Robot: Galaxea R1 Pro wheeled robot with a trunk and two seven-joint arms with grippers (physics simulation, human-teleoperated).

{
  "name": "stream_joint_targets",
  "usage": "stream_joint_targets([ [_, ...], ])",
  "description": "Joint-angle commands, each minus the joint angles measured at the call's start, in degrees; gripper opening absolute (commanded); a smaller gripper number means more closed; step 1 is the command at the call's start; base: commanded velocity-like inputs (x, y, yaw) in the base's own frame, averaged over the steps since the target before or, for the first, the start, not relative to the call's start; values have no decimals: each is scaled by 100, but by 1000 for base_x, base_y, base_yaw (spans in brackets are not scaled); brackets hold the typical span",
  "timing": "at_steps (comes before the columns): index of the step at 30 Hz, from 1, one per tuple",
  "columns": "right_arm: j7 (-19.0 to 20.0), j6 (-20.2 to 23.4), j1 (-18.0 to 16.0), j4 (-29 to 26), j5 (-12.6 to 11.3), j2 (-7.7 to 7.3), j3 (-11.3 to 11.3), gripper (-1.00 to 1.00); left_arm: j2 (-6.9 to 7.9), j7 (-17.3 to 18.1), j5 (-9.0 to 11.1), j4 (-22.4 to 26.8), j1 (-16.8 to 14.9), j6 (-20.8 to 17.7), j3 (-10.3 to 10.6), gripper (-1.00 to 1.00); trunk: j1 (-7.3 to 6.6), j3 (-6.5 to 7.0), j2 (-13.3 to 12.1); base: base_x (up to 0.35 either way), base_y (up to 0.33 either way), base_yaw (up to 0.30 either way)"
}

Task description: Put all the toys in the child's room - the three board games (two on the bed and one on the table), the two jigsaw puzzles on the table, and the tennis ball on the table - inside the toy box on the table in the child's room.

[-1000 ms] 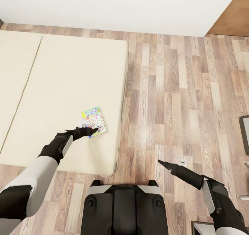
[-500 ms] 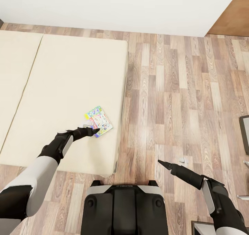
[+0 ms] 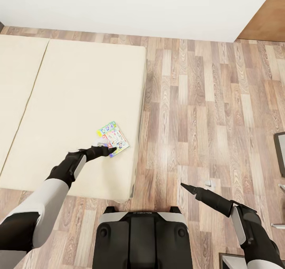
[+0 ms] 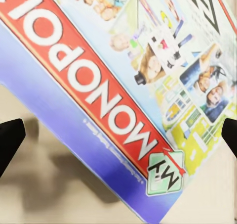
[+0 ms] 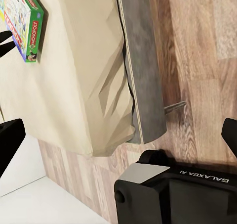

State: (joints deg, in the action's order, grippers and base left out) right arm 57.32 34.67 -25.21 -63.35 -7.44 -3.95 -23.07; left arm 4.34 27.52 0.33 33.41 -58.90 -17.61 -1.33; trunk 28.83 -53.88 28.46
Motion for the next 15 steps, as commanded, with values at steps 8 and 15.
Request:
stream_joint_targets([
  [8, 13, 40, -2, -2, -25, 0, -4, 100, -70, 25, 11, 7, -2, -96, -24, 100, 3, -5, 7, 0, 0, 0],
  [15, 12, 40, -2, 2, -21, 0, -4, 100, -164, 112, 11, 12, -1, -131, -33, 100, 3, -5, 7, 0, 0, 0],
])
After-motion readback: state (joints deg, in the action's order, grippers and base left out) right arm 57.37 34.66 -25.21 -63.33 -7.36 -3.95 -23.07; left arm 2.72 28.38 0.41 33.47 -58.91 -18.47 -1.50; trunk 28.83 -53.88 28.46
